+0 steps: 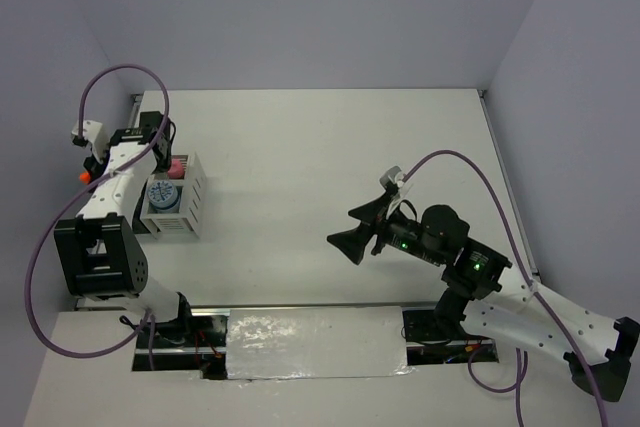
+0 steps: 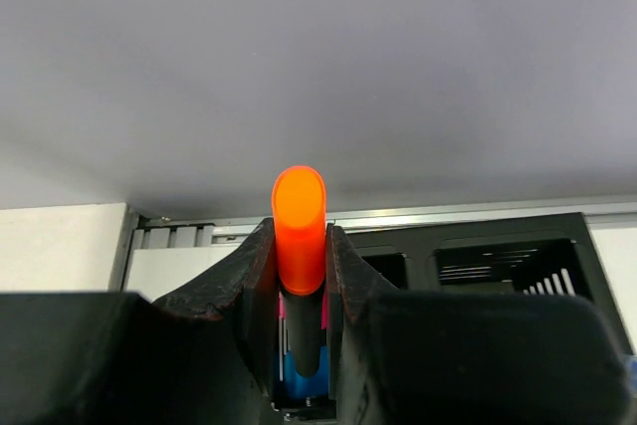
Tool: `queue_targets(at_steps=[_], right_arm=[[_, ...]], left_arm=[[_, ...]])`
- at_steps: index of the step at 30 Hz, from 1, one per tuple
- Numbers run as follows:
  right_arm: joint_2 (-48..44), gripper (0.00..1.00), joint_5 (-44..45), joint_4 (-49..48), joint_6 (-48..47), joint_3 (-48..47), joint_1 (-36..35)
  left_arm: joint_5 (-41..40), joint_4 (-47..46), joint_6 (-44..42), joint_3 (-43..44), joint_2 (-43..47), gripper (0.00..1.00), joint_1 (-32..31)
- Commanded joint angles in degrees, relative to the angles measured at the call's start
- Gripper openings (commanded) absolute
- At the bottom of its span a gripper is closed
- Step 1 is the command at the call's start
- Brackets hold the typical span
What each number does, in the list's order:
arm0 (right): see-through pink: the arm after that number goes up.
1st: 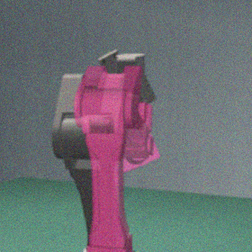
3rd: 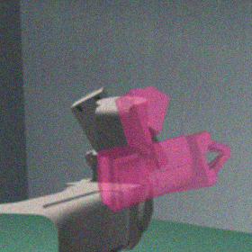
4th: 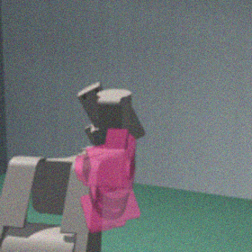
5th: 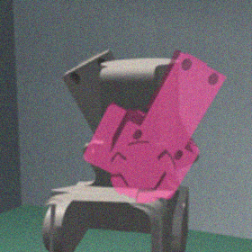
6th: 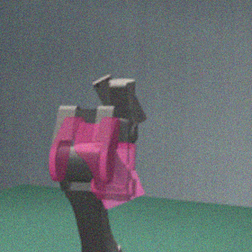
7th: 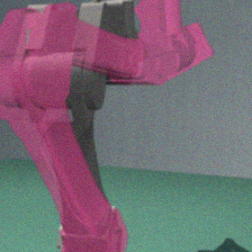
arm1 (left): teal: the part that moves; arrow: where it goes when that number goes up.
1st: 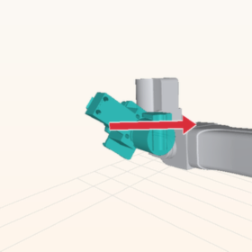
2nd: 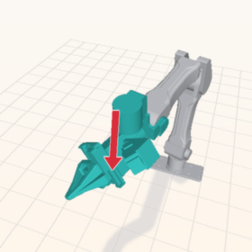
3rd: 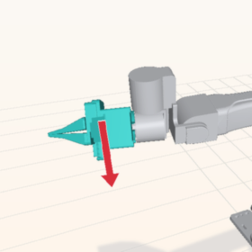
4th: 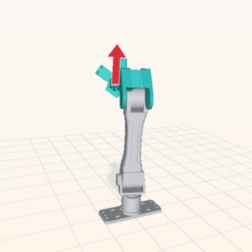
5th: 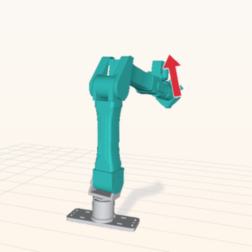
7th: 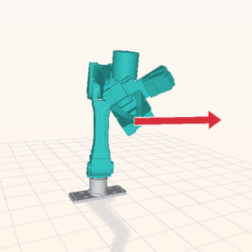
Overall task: Sort the stationery into containers
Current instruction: Place the pen in the storage box, then reset both arms
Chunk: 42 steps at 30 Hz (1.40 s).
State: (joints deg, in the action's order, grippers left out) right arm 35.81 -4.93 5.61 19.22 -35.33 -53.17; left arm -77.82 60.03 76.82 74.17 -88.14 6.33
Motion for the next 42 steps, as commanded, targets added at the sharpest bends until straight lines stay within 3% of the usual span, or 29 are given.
queue_targets(at_steps=[1,6,9,10,14,15,17,21,23,26,27,28,29,31,34,35,38,42], right_arm=[[-2.2,1.0,-0.6,0.8,-0.2,-2.1,-0.5],[-6.1,1.0,-0.4,4.3,-0.4,-2.9,-0.7],[-7.4,1.0,0.8,6.8,-1.5,-3.4,-0.7],[-7.9,1.0,1.1,7.1,-1.7,-3.6,-0.7],[-7.8,1.0,1.6,7.5,-2.3,-4.0,-0.6],[-7.6,1.0,1.3,7.2,-2.3,-4.0,-0.7],[-6.6,1.0,0.4,6.5,-2.2,-4.0,-0.7],[-5.6,1.0,0.0,6.0,-2.1,-4.0,-0.7],[-5.6,1.0,0.1,5.7,-2.2,-4.1,-0.7],[-5.9,1.0,1.9,6.6,-1.8,-5.4,-0.7],[-6.4,1.0,2.9,7.3,-1.6,-6.0,-0.7],[-6.8,1.0,4.3,8.3,-1.2,-6.7,-0.7],[-7.2,1.0,7.9,11.2,-0.9,-8.6,-0.8],[-8.1,1.0,11.8,17.3,-0.9,-12.8,-0.9],[-8.9,1.0,21.3,24.8,-1.4,-19.9,-0.9],[-9.1,1.0,23.8,28.8,-1.6,-21.7,-0.8],[-8.7,1.0,31.5,36.7,-1.8,-28.5,-0.8],[-8.7,1.0,38.2,43.6,-1.3,-34.3,-0.9]], left_arm=[[-3.0,-2.9,0.3,-2.2,1.7,0.1,0.1],[-3.8,-3.8,0.4,-2.4,-0.4,0.17,0.2],[-4.5,0.2,4.0,0.0,-2.3,0.28,0.1],[-4.7,0.3,4.8,0.0,-2.6,0.41,0.1],[-4.6,2.7,7.6,-0.4,-3.1,0.77,0.1],[-4.9,3.4,8.3,-0.3,-3.1,0.91,0.1],[-5.1,5.9,11.6,-0.3,-3.1,0.99,0.2],[-3.9,7.6,11.7,1.4,-2.7,0.99,0.0],[-2.4,6.2,5.8,4.5,-1.0,0.99,-0.6],[5.4,-9.8,-20.5,6.0,4.8,0.99,-1.2],[10.5,-21.5,-36.1,4.8,7.3,0.99,-1.4],[25.4,-26.2,-42.3,3.8,12.7,0.99,-1.5],[34.4,-29.7,-48.2,2.3,15.3,0.99,-1.7],[48.6,-28.8,-51.6,1.5,22.7,0.99,-3.1],[58.3,-25.9,-54.0,-2.9,32.8,0.99,-5.5],[65.0,-24.6,-54.2,-5.1,35.0,0.99,-5.8],[73.0,-17.4,-54.7,-6.9,43.3,0.99,-5.7],[74.8,-10.7,-55.7,-8.3,54.5,0.99,-5.7]])
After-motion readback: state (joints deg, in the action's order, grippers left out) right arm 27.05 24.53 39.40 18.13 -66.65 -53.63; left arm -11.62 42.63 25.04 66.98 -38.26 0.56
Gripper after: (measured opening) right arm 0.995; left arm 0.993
